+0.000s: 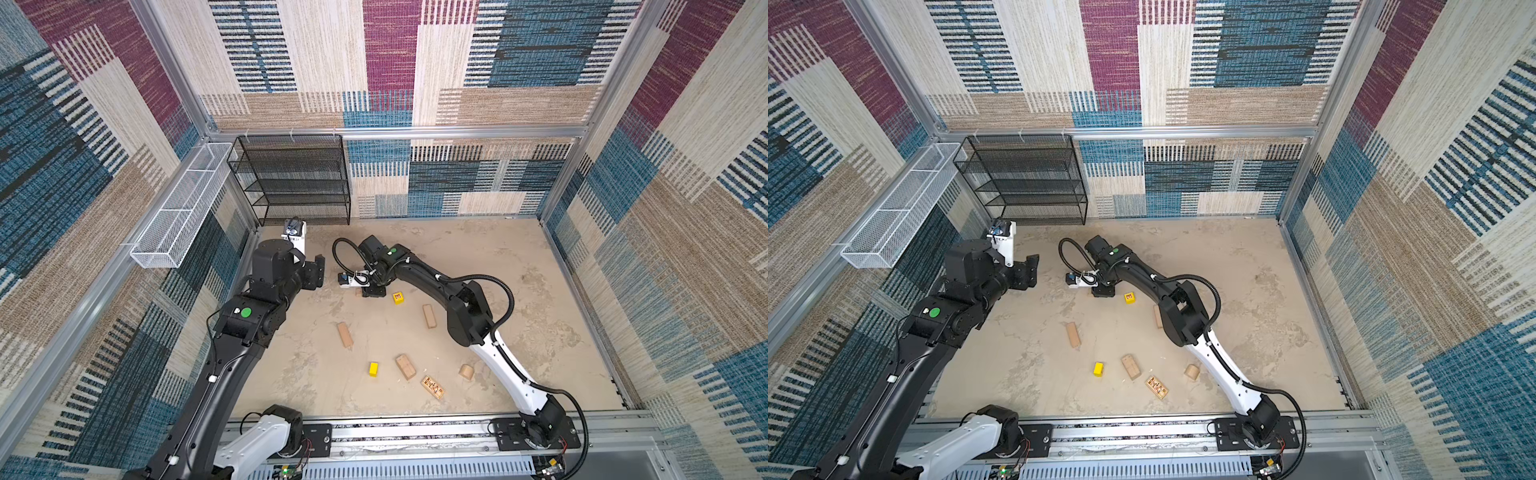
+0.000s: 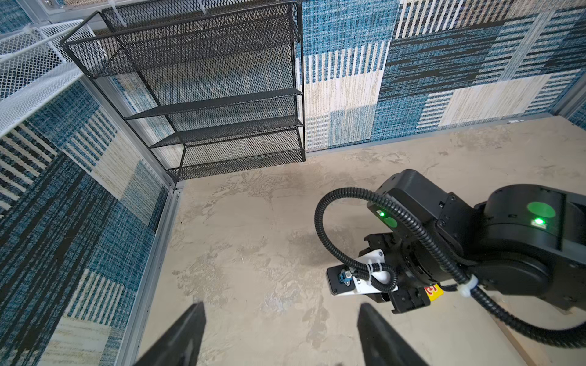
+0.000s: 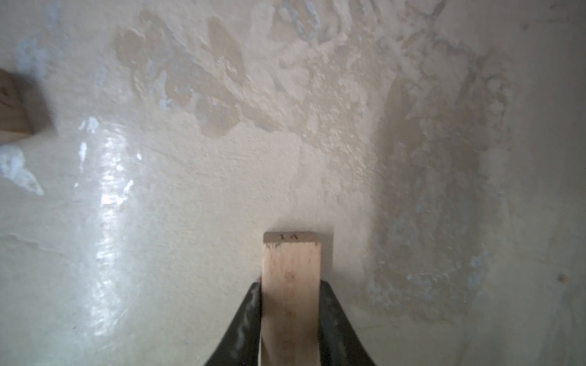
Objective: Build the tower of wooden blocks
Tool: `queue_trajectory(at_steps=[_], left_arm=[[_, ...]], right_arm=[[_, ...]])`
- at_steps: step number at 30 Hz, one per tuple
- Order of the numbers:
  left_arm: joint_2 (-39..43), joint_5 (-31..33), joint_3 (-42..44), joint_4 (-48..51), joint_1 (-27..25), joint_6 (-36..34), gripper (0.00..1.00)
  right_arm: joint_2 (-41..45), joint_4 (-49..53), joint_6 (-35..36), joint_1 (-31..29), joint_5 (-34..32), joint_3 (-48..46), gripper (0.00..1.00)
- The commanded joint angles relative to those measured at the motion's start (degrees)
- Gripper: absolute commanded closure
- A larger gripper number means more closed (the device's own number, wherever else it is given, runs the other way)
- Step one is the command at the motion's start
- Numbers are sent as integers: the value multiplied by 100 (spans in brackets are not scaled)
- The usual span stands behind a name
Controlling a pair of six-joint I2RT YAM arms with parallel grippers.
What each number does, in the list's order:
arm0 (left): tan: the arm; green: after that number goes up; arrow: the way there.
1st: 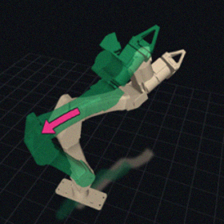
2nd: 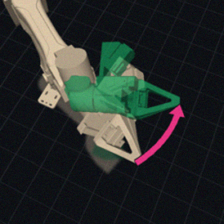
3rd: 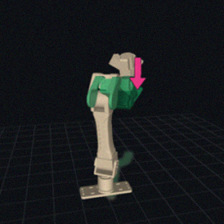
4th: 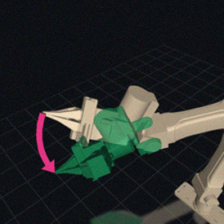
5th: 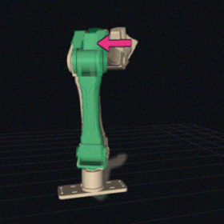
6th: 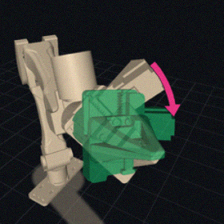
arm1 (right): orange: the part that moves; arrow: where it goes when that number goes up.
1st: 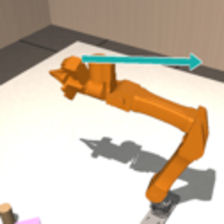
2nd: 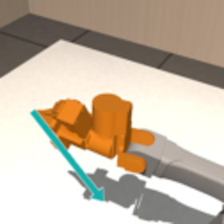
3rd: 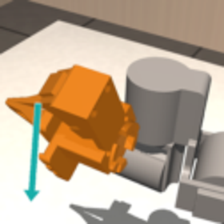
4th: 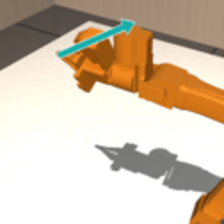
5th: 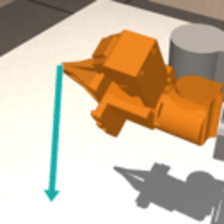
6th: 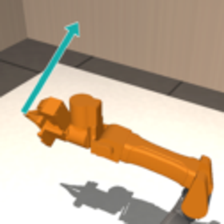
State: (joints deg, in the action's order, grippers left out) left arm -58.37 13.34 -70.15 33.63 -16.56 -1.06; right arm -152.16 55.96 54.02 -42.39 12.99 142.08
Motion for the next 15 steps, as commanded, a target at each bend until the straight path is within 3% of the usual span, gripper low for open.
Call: queue_trajectory(at_steps=[1, 15], left_arm=[[4, 48, 11, -163, 3, 4, 20], [0, 72, 12, -160, 12, 9, 20]], right_arm=[[-60, 38, -19, 13, -95, -7, 69], [-95, 11, -133, 65, -104, -5, 67]])
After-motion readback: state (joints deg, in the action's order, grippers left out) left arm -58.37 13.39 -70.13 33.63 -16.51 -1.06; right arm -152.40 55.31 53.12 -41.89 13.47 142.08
